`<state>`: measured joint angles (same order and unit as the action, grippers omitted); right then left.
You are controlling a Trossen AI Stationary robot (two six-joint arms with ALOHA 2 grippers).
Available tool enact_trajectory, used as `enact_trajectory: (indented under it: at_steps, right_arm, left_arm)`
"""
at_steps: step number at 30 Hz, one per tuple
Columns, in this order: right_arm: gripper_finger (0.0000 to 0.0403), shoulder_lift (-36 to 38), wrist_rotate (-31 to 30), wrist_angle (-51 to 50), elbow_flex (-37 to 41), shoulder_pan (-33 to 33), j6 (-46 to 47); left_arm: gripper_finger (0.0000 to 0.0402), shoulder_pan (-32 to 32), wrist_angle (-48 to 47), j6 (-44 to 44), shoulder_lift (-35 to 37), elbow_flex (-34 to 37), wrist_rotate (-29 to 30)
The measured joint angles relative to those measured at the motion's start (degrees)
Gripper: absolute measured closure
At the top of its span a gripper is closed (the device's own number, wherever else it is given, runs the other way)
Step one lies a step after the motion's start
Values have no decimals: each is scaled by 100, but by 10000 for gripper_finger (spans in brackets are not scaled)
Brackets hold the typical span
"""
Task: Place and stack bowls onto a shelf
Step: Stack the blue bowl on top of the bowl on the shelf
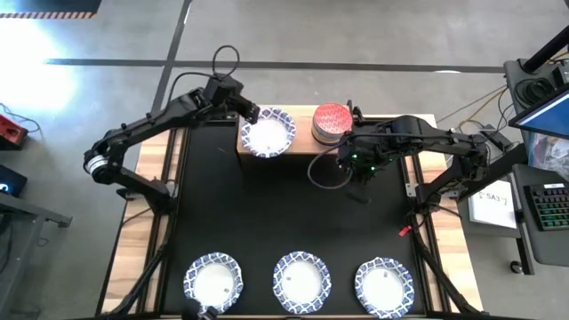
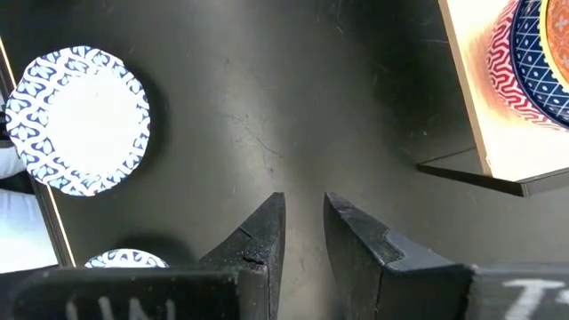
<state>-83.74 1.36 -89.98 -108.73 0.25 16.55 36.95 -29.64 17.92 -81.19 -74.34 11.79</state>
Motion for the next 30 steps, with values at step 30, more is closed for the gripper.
enact_trajectory:
  at_steps: [30]
  right_arm:
    - [331, 87, 108, 377, 2289, 2572, 4630]
  left_arm:
    - [252, -2590, -639, -643, 477, 122, 645]
